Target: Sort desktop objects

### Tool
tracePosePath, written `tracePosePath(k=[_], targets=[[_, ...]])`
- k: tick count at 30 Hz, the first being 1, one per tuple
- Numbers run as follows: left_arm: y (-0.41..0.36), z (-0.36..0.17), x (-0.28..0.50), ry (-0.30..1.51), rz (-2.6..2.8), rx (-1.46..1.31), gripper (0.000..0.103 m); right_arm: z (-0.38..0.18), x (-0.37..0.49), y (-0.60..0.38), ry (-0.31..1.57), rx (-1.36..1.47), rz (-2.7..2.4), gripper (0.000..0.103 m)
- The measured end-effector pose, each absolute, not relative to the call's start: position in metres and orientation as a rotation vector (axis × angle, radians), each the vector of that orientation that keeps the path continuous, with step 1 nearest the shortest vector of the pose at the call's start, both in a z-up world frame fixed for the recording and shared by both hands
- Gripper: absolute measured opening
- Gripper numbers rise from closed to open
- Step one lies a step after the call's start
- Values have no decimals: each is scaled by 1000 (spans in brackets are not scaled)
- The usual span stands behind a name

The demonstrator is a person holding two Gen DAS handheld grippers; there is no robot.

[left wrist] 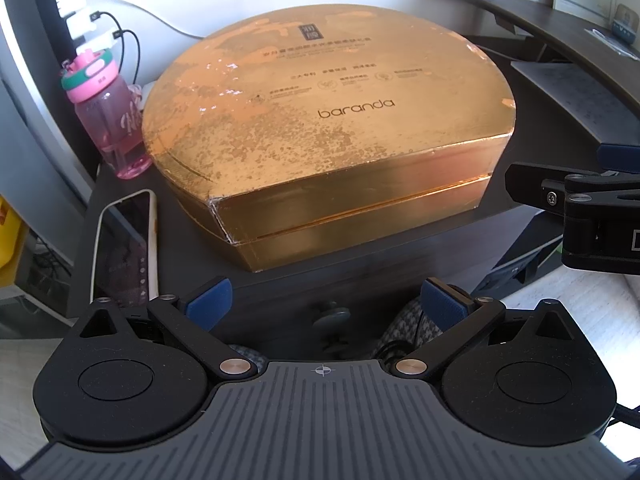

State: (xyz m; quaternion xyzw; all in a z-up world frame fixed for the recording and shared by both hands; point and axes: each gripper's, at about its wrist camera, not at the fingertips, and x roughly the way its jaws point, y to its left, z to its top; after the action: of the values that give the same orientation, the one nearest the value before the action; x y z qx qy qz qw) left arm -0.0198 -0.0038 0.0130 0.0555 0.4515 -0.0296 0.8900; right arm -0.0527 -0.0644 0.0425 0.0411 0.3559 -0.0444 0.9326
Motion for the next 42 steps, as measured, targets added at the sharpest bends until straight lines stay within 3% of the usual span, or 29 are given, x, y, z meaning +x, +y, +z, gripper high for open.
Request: tracePosePath(k=[42], targets=[[-6,13,-18,947,-70,131,103,41,-51,-63,734,87,-82,101]])
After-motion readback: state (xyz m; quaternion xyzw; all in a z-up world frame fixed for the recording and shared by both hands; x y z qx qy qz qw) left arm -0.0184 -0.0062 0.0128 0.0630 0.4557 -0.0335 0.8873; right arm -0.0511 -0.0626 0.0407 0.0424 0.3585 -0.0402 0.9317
